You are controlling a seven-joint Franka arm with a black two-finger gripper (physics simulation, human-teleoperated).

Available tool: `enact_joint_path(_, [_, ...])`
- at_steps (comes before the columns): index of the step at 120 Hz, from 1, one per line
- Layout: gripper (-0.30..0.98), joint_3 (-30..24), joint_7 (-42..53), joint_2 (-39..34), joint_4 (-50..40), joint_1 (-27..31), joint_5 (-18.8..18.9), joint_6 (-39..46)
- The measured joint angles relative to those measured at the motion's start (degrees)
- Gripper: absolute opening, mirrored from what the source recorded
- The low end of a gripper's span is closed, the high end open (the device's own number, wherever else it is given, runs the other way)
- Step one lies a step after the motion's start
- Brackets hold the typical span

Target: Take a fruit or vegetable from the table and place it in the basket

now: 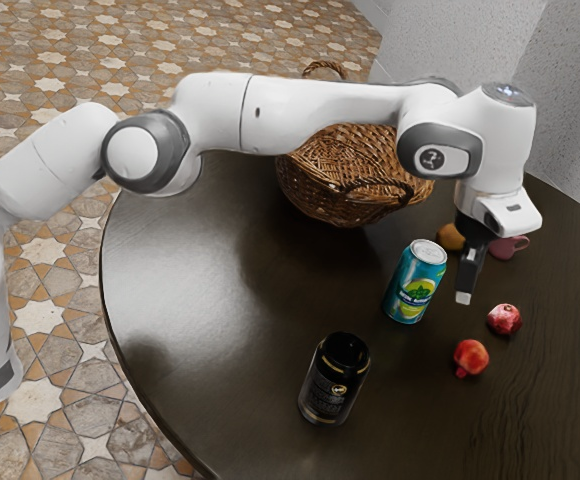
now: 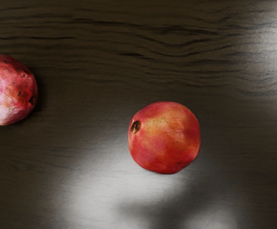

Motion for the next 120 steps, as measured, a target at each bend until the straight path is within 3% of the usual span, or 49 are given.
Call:
enact_joint_path(26, [0.69, -6.08, -1.27, 0.89, -5.0, 3.33, 2.25, 2.46])
enact_joint_path(70, [0.69, -5.74, -1.75, 2.95, -2.93, 6.79, 3.34, 3.83])
enact_joint_path(85, [0.69, -5.69, -0.93, 6.66, 2.71, 5.78, 3.39, 4.08])
enact_joint_path(120, [0.69, -6.18, 0.52, 7.65, 3.28, 3.22, 3.66, 7.58])
